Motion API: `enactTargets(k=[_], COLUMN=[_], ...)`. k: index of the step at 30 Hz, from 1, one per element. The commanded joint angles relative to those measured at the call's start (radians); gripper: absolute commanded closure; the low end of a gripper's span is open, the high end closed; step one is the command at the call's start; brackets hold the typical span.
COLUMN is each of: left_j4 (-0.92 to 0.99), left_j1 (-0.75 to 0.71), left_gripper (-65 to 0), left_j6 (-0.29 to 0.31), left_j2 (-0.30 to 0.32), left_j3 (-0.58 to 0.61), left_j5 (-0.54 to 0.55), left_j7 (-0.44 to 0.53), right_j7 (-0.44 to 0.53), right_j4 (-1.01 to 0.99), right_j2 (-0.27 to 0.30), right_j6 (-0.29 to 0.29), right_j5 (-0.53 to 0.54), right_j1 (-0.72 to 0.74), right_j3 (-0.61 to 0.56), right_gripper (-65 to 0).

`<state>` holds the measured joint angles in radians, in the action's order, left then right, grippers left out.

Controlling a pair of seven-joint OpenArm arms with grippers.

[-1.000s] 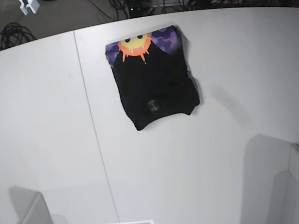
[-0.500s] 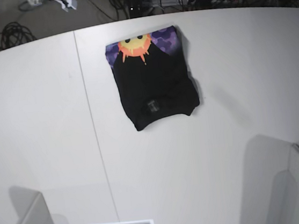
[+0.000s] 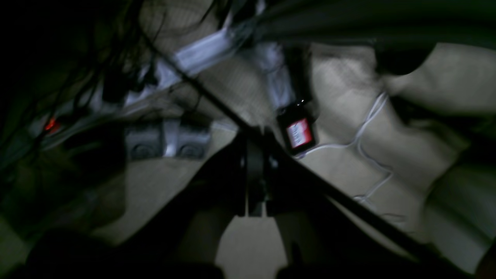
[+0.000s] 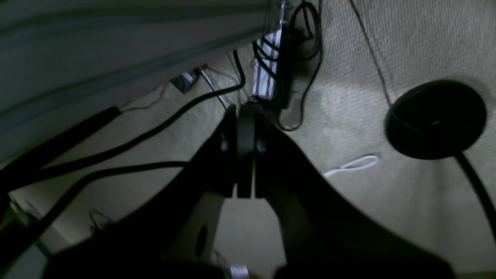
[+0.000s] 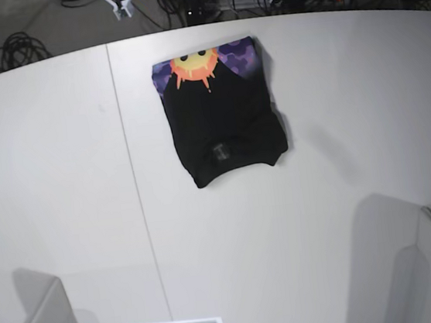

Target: Fold the T-shirt properly

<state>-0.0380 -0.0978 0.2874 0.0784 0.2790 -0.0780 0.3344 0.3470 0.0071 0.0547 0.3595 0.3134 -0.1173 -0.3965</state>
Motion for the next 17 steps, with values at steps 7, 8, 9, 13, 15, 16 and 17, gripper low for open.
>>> enactTargets(k=[7,8,9,13,15,16,17], left_j4=[-0.05,-0.05,-0.05,-0.05,-0.052,-0.052,-0.052], left_j1=[-0.038,-0.038,-0.038,-0.049,-0.064,-0.066,-0.066], left_gripper=[0.0,0.0,0.0,0.0,0.0,0.0,0.0], left_j6=[0.0,0.0,0.0,0.0,0.0,0.0,0.0], left_j2=[0.016,0.016,0.016,0.025,0.025,0.025,0.027], left_j3=[0.01,0.01,0.01,0.001,-0.001,0.004,0.007], left_j5=[-0.012,-0.012,-0.012,0.001,-0.003,-0.007,-0.009], left_j7=[-0.025,-0.025,-0.025,-0.025,-0.024,-0.024,-0.024], right_j7=[-0.019,-0.006,0.008,0.025,0.024,0.024,0.024], right_j4=[0.031,0.032,0.032,0.032,0.032,0.031,0.031], right_j2=[0.012,0.012,0.01,0.004,0.004,0.004,0.004], right_j6=[0.005,0.005,0.005,-0.043,-0.066,-0.067,-0.067], right_j5=[0.002,0.002,0.002,0.003,0.003,0.002,0.002], right_j1=[-0.022,-0.029,-0.034,-0.038,-0.038,-0.038,-0.038], right_j3=[0.003,0.003,0.003,0.003,0.001,-0.002,-0.003], right_gripper=[0.0,0.0,0.0,0.0,0.0,0.0,0.0])
